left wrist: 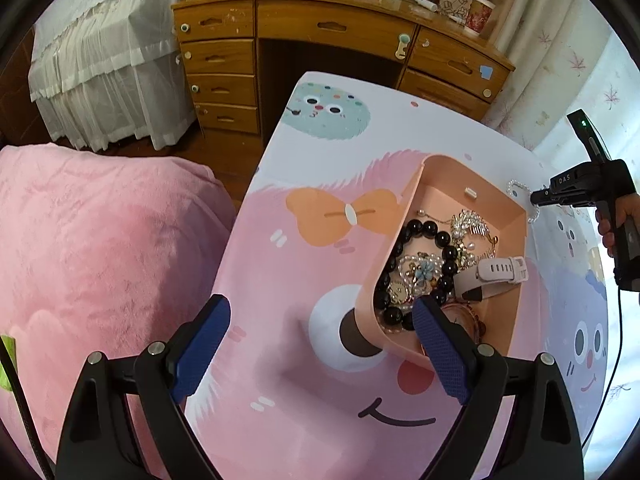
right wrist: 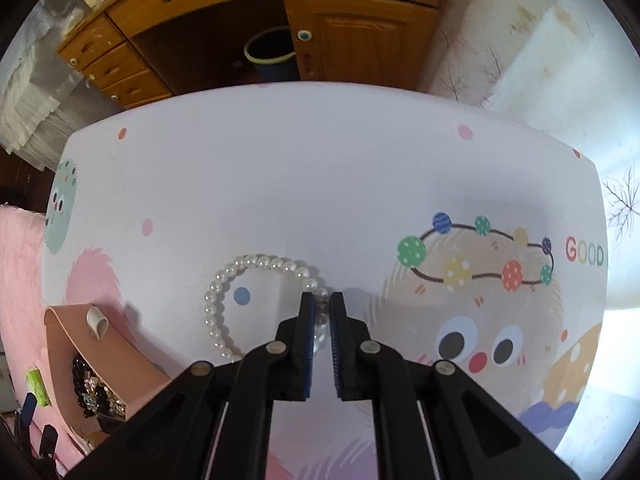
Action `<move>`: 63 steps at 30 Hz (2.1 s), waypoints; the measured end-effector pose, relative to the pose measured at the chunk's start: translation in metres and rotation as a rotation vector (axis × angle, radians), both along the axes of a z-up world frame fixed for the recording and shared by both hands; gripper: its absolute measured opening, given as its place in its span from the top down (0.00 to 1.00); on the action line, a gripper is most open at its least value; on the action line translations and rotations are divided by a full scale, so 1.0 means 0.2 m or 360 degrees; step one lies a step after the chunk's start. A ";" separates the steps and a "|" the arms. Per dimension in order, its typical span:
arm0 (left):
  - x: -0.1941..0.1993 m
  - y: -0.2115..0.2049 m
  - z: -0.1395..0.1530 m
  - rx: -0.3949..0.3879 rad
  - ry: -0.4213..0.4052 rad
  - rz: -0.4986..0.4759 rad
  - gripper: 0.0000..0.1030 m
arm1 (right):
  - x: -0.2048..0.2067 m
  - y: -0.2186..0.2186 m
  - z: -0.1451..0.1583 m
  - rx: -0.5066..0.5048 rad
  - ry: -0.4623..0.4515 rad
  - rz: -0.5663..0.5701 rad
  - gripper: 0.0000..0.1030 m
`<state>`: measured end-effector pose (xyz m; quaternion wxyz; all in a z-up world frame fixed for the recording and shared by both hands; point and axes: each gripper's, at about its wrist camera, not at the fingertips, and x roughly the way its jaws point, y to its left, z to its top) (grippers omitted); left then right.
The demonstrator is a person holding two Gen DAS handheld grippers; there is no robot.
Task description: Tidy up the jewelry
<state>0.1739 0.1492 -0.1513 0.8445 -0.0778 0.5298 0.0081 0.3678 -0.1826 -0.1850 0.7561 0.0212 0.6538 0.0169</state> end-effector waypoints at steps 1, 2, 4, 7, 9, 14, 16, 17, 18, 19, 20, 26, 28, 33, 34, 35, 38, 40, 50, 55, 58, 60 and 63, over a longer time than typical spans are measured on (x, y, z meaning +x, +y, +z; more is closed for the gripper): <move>-0.01 0.00 0.00 -0.0001 0.0004 -0.0005 0.11 | -0.01 0.00 0.00 0.0001 -0.0022 -0.0009 0.94; -0.02 0.00 -0.01 0.0003 0.0011 -0.0022 0.11 | -0.02 -0.01 0.01 0.0003 -0.0048 -0.0029 0.94; -0.04 0.00 -0.02 0.0030 0.0025 -0.0047 0.11 | -0.05 -0.03 0.02 0.0052 -0.0064 -0.0074 0.94; -0.08 0.01 -0.03 0.0084 0.0025 -0.0075 0.11 | -0.10 -0.01 0.10 0.0099 -0.0097 -0.0097 0.94; -0.11 0.02 -0.02 0.0086 0.0024 -0.0079 0.11 | -0.14 0.03 0.19 0.0129 -0.0137 -0.0082 0.94; -0.18 0.05 0.03 0.0049 0.0049 -0.0093 0.11 | -0.27 0.10 0.43 0.0301 -0.0248 -0.0077 0.93; -0.21 0.07 0.07 0.0038 0.0041 -0.0108 0.11 | -0.33 0.13 0.51 0.0347 -0.0292 -0.0073 0.93; -0.23 0.07 0.10 0.0042 0.0034 -0.0113 0.11 | -0.37 0.15 0.56 0.0373 -0.0323 -0.0062 0.93; -0.25 0.08 0.13 0.0054 0.0023 -0.0122 0.11 | -0.40 0.19 0.61 0.0389 -0.0352 -0.0044 0.93; -0.27 0.09 0.15 0.0072 0.0013 -0.0121 0.11 | -0.44 0.22 0.66 0.0399 -0.0384 -0.0019 0.93; -0.29 0.10 0.18 0.0112 -0.0004 -0.0116 0.11 | -0.46 0.24 0.69 0.0408 -0.0403 0.0002 0.93; -0.41 0.19 0.36 0.0263 -0.0078 -0.0077 0.11 | -0.65 0.42 0.85 0.0553 -0.0496 0.0122 0.93; -0.43 0.22 0.42 0.0247 -0.0110 -0.0068 0.11 | -0.72 0.49 0.87 0.0584 -0.0542 0.0176 0.93; -0.43 0.26 0.56 0.0226 -0.0174 -0.0020 0.11 | -0.85 0.73 0.89 0.0603 -0.0657 0.0391 0.93; -0.44 0.26 0.60 0.0232 -0.0192 -0.0011 0.11 | -0.87 0.78 0.89 0.0606 -0.0668 0.0442 0.93; -0.45 0.26 0.64 0.0229 -0.0216 -0.0009 0.11 | -0.88 0.82 0.87 0.0597 -0.0677 0.0486 0.93; -0.49 0.24 0.73 0.0228 -0.0264 -0.0012 0.11 | -0.92 0.92 0.86 0.0573 -0.0662 0.0594 0.93; -0.51 0.22 0.77 0.0237 -0.0269 -0.0007 0.11 | -0.96 0.93 0.87 0.0557 -0.0677 0.0605 0.92; -0.69 -0.01 0.83 0.0149 -0.0158 0.0002 0.11 | -1.40 0.63 0.85 0.0501 -0.0740 0.0498 0.38; -0.81 -0.23 0.79 -0.0006 -0.0036 -0.0019 0.11 | -1.76 0.32 0.77 0.0392 -0.0648 0.0307 0.29; -0.90 -0.40 0.77 -0.0078 -0.0032 -0.0045 0.11 | -1.96 0.10 0.72 0.0364 -0.0559 0.0126 0.22; -0.96 -0.50 0.77 -0.0017 -0.0078 -0.0048 0.11 | -2.09 -0.07 0.69 0.0313 -0.0484 -0.0030 0.22; -1.03 -0.67 0.77 0.0132 -0.0092 -0.0089 0.11 | -2.24 -0.28 0.68 0.0301 -0.0404 -0.0236 0.22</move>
